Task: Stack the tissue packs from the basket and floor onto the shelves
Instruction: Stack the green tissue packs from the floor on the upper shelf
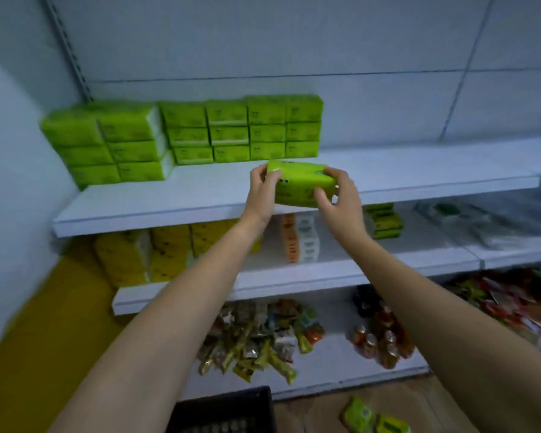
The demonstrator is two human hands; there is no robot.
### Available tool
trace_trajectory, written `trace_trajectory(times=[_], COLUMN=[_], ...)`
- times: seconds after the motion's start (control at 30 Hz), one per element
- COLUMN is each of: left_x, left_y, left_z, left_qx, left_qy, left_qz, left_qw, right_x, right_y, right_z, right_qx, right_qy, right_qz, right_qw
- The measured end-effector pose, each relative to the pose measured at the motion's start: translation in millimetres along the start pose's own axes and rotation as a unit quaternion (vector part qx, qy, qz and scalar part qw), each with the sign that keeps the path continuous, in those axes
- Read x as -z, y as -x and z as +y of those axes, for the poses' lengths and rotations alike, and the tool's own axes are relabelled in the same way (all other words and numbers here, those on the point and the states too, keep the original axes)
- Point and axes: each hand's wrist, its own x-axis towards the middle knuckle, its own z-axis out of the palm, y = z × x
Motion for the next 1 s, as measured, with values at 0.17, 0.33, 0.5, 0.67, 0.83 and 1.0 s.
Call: trace_trajectory(times=[0.17,0.33,0.5,0.67,0.83,1.0], left_x=[97.6,159.3,191.1,200.4,195.3,192.8], left_y=[-65.2,-104.9,-138.2,-170.5,-176.1,-182.1], left_z=[-9.8,-30.9,-49.0,-59.6,-71.8,-78.5], left_qx=[0.021,0.064,0.089,0.014,-0.176,-0.12], left_qy=[-0.075,-0.108,-0.192,-0.309,-0.42,-0.506], left_qz=[0.052,0.061,0.082,0.135,0.219,0.136], left_qw=[0.996,0.99,0.974,0.941,0.863,0.843], right_x=[-103.5,-186.7,-241.6,-270.7,-284.8,-285.7], right_y=[-46.1,-69.8,-94.7,-117.4,-124.9,-127.6], right_z=[-25.3,-28.3,-19.5,-11.8,-3.1,2.3], right_qx=[0.008,0.017,0.008,-0.022,0.01,0.03], right_qy=[-0.019,-0.007,0.014,0.013,0.007,0.04], right_qz=[-0.068,-0.111,-0.156,-0.168,-0.076,-0.174], right_qw=[0.997,0.994,0.988,0.985,0.997,0.984])
